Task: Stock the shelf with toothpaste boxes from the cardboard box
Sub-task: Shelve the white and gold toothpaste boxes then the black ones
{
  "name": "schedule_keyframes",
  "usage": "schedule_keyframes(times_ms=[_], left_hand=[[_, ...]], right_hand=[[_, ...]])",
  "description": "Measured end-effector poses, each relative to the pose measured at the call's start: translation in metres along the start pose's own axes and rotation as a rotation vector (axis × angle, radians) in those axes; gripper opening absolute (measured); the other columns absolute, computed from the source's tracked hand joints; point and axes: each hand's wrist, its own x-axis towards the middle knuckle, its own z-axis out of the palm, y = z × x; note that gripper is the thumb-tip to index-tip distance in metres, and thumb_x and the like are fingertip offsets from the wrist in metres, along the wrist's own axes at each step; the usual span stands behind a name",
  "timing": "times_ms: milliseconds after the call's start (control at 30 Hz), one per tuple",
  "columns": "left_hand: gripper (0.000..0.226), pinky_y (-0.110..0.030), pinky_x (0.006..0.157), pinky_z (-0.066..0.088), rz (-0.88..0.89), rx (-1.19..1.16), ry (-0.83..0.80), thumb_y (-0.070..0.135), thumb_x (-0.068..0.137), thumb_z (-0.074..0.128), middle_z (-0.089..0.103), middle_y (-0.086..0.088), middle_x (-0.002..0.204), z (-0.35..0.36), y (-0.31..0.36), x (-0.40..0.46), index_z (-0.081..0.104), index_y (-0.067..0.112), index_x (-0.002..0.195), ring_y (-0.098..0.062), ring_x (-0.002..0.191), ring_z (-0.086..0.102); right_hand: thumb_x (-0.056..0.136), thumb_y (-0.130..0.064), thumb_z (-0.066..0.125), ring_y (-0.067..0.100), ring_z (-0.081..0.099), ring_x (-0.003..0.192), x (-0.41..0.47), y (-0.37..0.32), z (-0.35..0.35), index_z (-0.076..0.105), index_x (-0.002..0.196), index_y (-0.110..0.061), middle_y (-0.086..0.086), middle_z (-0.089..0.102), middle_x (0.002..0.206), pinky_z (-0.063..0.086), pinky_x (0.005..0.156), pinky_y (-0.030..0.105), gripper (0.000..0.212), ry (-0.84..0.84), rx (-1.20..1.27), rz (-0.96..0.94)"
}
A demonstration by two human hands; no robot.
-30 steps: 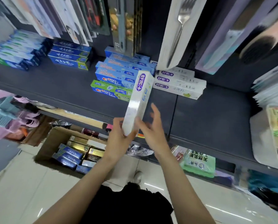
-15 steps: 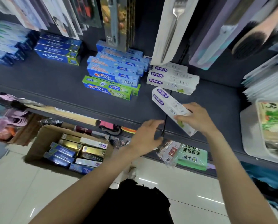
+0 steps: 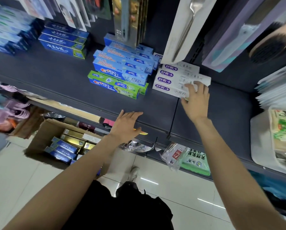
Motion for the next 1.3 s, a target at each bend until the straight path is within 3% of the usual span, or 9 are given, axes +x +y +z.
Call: schedule_keyframes(times_ms=[100, 167, 233, 333, 467, 533, 667, 900, 1300], left_hand=[[0.037, -0.036, 0.11, 0.032, -0.05, -0.25, 0.263, 0.02, 0.085, 0.06, 0.07, 0.005, 0.105, -0.005, -0.019, -0.025, 0.06, 0.017, 0.121, -0.015, 0.094, 0.063], [0.034, -0.03, 0.084, 0.052, -0.124, -0.306, 0.319, 0.031, 0.082, 0.051, 0.07, 0.011, 0.09, -0.011, -0.042, -0.054, 0.064, 0.02, 0.111, -0.011, 0.082, 0.063], [0.037, -0.016, 0.066, 0.048, -0.198, -0.325, 0.332, 0.038, 0.081, 0.045, 0.067, 0.01, 0.083, -0.013, -0.071, -0.087, 0.065, 0.021, 0.106, -0.005, 0.074, 0.059], [0.016, -0.001, 0.06, 0.036, -0.334, -0.337, 0.342, 0.024, 0.085, 0.057, 0.059, 0.011, 0.074, -0.014, -0.125, -0.139, 0.065, 0.017, 0.097, -0.001, 0.068, 0.052], [0.022, -0.021, 0.072, 0.045, -0.632, -0.243, -0.029, 0.017, 0.086, 0.062, 0.068, 0.0, 0.094, -0.003, -0.216, -0.196, 0.064, 0.017, 0.108, -0.019, 0.089, 0.064], [0.027, -0.027, 0.082, 0.045, -0.659, -0.207, -0.146, 0.021, 0.087, 0.061, 0.069, 0.0, 0.105, -0.001, -0.26, -0.216, 0.064, 0.017, 0.113, -0.021, 0.1, 0.064], [0.026, -0.021, 0.081, 0.045, -0.525, -0.27, -0.165, 0.015, 0.087, 0.06, 0.07, 0.007, 0.099, 0.0, -0.33, -0.227, 0.064, 0.019, 0.113, -0.008, 0.092, 0.065], [0.036, -0.032, 0.091, 0.047, -0.487, 0.014, -0.389, 0.021, 0.086, 0.053, 0.062, 0.002, 0.119, 0.031, -0.441, -0.191, 0.057, 0.021, 0.122, -0.021, 0.113, 0.055], [0.08, -0.04, 0.114, 0.02, -0.232, 0.377, -0.613, 0.031, 0.086, 0.064, 0.018, -0.006, 0.155, 0.173, -0.563, -0.121, 0.014, 0.024, 0.149, -0.026, 0.143, 0.015]], right_hand=[[0.089, -0.027, 0.059, 0.033, 0.051, 0.11, -0.052, -0.041, -0.004, 0.063, 0.113, -0.012, 0.012, 0.058, 0.119, 0.043, 0.094, 0.043, 0.028, 0.022, 0.169, -0.169], [0.091, -0.032, 0.056, 0.025, 0.061, 0.097, -0.088, -0.071, -0.006, 0.066, 0.105, -0.018, 0.003, 0.065, 0.105, 0.05, 0.082, 0.037, 0.023, -0.158, 0.278, -0.239], [0.092, -0.034, 0.054, 0.019, 0.065, 0.088, -0.117, -0.102, -0.003, 0.065, 0.104, -0.024, -0.005, 0.068, 0.097, 0.054, 0.073, 0.036, 0.019, -0.38, 0.307, -0.29], [0.093, -0.029, 0.053, 0.018, 0.063, 0.098, -0.146, -0.148, 0.012, 0.062, 0.112, -0.026, -0.008, 0.066, 0.108, 0.051, 0.076, 0.034, 0.021, -0.577, 0.257, -0.377], [0.094, -0.023, 0.051, 0.019, 0.053, 0.114, -0.173, -0.213, 0.057, 0.063, 0.118, -0.023, -0.004, 0.062, 0.12, 0.041, 0.089, 0.029, 0.026, -0.711, 0.24, -0.472], [0.095, -0.025, 0.05, 0.019, 0.053, 0.112, -0.184, -0.246, 0.09, 0.063, 0.117, -0.025, -0.003, 0.062, 0.117, 0.04, 0.087, 0.029, 0.026, -0.79, 0.25, -0.426], [0.094, -0.027, 0.048, 0.018, 0.054, 0.11, -0.207, -0.303, 0.166, 0.061, 0.118, -0.026, -0.004, 0.061, 0.117, 0.043, 0.085, 0.03, 0.027, -0.887, 0.243, -0.252], [0.093, -0.026, 0.049, 0.02, 0.053, 0.116, -0.218, -0.353, 0.288, 0.05, 0.129, -0.025, -0.001, 0.054, 0.128, 0.044, 0.088, 0.031, 0.036, -0.976, 0.064, -0.075], [0.091, -0.036, 0.057, 0.029, 0.036, 0.129, -0.204, -0.406, 0.493, 0.031, 0.144, -0.02, 0.008, 0.038, 0.141, 0.042, 0.099, 0.041, 0.061, -0.936, 0.09, -0.263]])
